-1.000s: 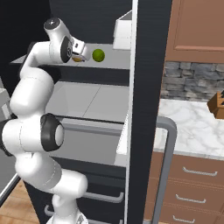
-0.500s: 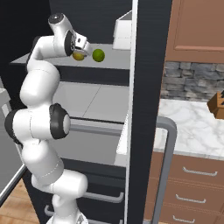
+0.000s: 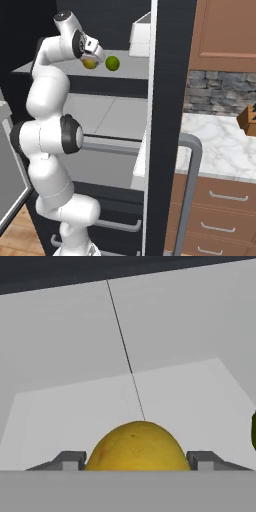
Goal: Grab the lemon and lime from the fridge, place them in the blender, close the lid, and turn on the blender to create a marinade.
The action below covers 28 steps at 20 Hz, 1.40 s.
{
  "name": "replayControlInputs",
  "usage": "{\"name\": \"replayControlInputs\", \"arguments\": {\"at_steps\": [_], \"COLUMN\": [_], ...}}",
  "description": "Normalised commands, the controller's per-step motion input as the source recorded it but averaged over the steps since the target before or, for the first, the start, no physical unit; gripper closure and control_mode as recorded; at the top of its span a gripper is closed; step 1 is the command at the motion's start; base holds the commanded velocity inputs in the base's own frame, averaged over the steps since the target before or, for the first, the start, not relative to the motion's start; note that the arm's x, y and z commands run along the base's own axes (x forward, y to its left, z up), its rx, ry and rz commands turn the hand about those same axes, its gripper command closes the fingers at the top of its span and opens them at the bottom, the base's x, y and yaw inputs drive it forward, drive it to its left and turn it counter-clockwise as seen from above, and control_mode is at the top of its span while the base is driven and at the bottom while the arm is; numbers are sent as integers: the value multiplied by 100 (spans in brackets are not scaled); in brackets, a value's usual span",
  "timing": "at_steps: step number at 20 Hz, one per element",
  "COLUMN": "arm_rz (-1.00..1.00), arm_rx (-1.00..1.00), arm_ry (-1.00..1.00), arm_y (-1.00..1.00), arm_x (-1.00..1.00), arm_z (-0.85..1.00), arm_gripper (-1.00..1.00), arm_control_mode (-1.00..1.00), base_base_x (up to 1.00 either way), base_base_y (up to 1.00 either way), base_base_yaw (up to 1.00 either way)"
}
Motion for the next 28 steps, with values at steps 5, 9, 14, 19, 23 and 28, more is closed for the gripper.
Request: {"name": "replayControlInputs", "arguments": {"at_steps": [5,9,14,19,23,28], "arm_rz": [0,-5,-3,0,0,0], "arm_rx": [0,0,0,0,0,-1], "arm_ry": [0,-21,-36,-19,-2,1], "arm_y": [0,-20,-10,-14,-36,-41], "arm_x": [-5,-57,-73,-100,-100,-100], "arm_z": [-4,-46,-22,5,13,-2], "arm_gripper": [100,100,100,100,100,100], "arm_control_mode": [-100,-100,-100,-100,-100,-100], "base_base_x": [0,0,0,0,0,0], "base_base_y": [0,0,0,0,0,0], "base_base_yaw": [0,0,0,0,0,0]}}
